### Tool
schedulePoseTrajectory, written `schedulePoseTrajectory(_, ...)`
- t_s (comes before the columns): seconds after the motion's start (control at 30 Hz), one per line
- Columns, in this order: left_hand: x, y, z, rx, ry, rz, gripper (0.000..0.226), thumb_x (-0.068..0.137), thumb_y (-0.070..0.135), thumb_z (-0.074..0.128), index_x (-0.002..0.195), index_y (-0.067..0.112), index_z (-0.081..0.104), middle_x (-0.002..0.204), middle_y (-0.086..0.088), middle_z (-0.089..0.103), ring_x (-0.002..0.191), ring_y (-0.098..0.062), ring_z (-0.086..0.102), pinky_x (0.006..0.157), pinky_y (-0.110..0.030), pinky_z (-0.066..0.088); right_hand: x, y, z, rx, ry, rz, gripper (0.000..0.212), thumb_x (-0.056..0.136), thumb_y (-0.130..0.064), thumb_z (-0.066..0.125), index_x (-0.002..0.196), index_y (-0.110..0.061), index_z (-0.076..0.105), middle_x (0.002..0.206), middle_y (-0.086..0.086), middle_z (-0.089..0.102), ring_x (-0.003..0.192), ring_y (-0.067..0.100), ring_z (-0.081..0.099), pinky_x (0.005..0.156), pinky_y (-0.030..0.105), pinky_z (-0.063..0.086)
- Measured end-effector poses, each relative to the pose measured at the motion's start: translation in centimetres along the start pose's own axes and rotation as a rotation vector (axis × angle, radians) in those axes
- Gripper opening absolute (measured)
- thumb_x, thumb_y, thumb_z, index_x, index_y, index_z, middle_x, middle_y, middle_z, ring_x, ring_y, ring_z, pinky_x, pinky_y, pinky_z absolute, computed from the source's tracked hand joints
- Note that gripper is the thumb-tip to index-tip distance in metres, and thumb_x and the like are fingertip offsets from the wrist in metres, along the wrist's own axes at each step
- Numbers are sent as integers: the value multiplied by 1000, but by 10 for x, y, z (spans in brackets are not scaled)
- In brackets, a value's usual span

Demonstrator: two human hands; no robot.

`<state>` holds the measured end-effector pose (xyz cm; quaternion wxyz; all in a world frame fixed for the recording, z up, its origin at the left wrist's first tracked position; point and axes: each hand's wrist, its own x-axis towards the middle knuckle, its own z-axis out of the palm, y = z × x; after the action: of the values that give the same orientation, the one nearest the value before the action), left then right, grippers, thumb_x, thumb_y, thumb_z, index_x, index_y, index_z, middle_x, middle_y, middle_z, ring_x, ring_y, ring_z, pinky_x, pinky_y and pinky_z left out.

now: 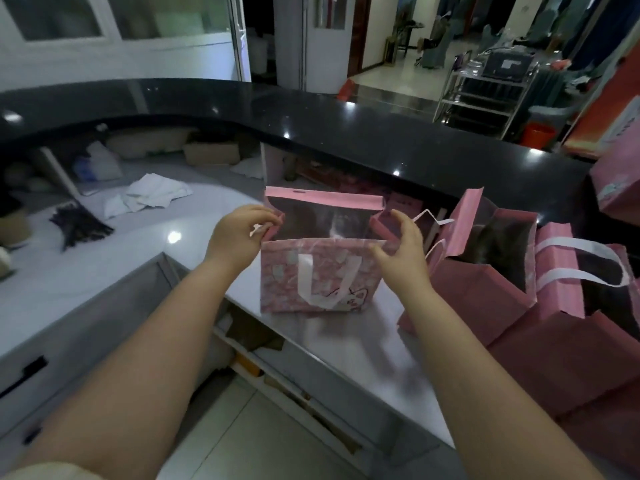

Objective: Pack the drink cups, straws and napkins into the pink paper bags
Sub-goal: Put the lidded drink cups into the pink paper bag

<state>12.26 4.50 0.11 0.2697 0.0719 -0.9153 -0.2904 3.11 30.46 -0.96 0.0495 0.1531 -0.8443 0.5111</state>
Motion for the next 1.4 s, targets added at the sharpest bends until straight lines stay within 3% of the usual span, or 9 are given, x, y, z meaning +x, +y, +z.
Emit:
schedulePoseTrajectory(0.13, -32, 6, 15, -487, 200, -470, 27, 97, 18, 57, 121, 29, 63, 113, 1, 67, 99, -14, 64, 82, -26, 57, 1, 13, 11, 169, -53, 145, 68, 87, -14, 69, 145, -26, 35, 145, 1, 42, 131, 16, 43, 108, 36, 40)
schedulePoseTrajectory(0.23, -57, 10, 31, -699, 249, -639, 26, 97, 35, 55, 117, 20, 64, 108, 3, 67, 101, -18, 66, 82, -29, 58, -2, 23, 23, 310, 8, 174, 56, 88, -8, 67, 137, -20, 44, 130, -1, 55, 117, 12, 53, 99, 25, 45)
schedulePoseTrajectory(0.37, -88, 9, 50, -789, 277, -669, 38, 79, 49, 63, 106, 22, 69, 105, 6, 71, 101, -13, 67, 87, -33, 57, -2, 42, 35, 434, 110, 283, 30, 91, -1, 60, 117, -16, 59, 110, -3, 64, 104, 16, 60, 80, 14, 48)
schedulePoseTrajectory(0.53, -96, 6, 56, -763, 448, -737, 14, 87, 16, 71, 100, 21, 74, 99, 2, 75, 94, -16, 71, 78, -33, 59, -5, 36, 53, 532, 149, 311, 22, 93, -3, 57, 90, -22, 65, 94, -5, 69, 92, 14, 65, 86, 27, 54)
schedulePoseTrajectory(0.73, -111, -13, 19, -793, 823, -888, 15, 93, 9, 63, 87, 21, 70, 89, 4, 71, 78, -8, 68, 65, -21, 57, -17, -10, 107, 670, 3, 278, 20, 93, -7, 61, 85, -24, 69, 94, -1, 72, 89, 15, 67, 80, 29, 57)
schedulePoseTrajectory(0.93, -163, -67, -41, -680, 992, -929, 23, 96, 19, 60, 116, 10, 69, 109, -7, 72, 100, -24, 68, 87, -38, 57, -49, -68, 182, 740, -224, 278, 12, 95, -18, 62, 88, -22, 71, 92, -5, 72, 86, 13, 68, 66, 24, 57)
schedulePoseTrajectory(1.07, -179, -106, -93, -689, 1141, -912, 24, 96, 11, 60, 118, 6, 68, 109, -7, 72, 91, -15, 69, 77, -24, 58, -65, -106, 248, 775, -314, 264, 14, 94, -15, 62, 85, -21, 72, 92, -1, 74, 90, 20, 69, 71, 30, 58)
schedulePoseTrajectory(1.23, -188, -170, -166, -670, 1212, -885, 18, 92, 9, 65, 108, 11, 73, 103, -6, 74, 100, -28, 69, 90, -48, 56, -78, -162, 333, 805, -371, 237, 14, 93, -12, 62, 88, -20, 72, 92, -2, 74, 90, 19, 70, 77, 34, 59)
schedulePoseTrajectory(1.4, -190, -235, -239, -684, 1291, -886, 16, 90, 8, 68, 99, 21, 72, 101, -1, 73, 103, -26, 68, 96, -50, 52, -85, -216, 415, 841, -458, 273, 18, 95, -11, 59, 86, -23, 70, 93, -3, 73, 90, 17, 69, 72, 29, 56)
